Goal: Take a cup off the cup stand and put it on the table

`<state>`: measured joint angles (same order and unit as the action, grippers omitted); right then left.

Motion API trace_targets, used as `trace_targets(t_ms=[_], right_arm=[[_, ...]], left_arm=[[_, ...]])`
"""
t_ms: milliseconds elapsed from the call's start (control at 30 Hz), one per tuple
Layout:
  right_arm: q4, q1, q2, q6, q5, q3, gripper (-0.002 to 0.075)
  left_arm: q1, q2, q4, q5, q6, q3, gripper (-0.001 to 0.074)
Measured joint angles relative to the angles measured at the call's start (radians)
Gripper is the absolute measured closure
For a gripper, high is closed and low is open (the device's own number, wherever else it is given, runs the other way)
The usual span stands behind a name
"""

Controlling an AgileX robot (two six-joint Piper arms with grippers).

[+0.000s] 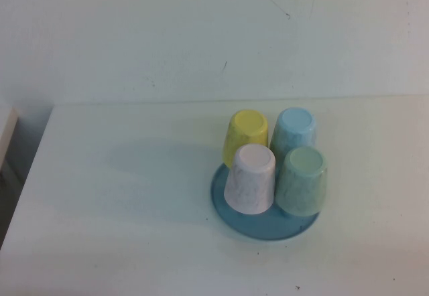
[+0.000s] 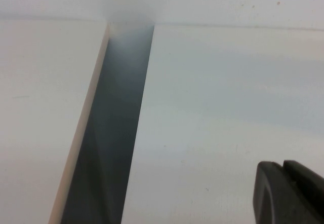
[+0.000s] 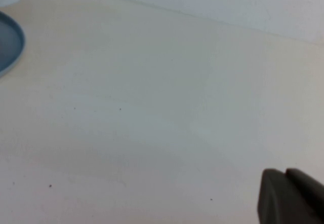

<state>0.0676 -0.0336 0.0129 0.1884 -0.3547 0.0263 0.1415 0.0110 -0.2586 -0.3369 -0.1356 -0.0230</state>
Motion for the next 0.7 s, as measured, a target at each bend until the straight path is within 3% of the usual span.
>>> trace_targets(t_ms=[700], right_arm=[[0.084,0.000,0.000,0.033,0.000,0.000,0.0729]], left_arm=[[0.000,0.000,0.009,0.000,0.000,0.000,0.0737]])
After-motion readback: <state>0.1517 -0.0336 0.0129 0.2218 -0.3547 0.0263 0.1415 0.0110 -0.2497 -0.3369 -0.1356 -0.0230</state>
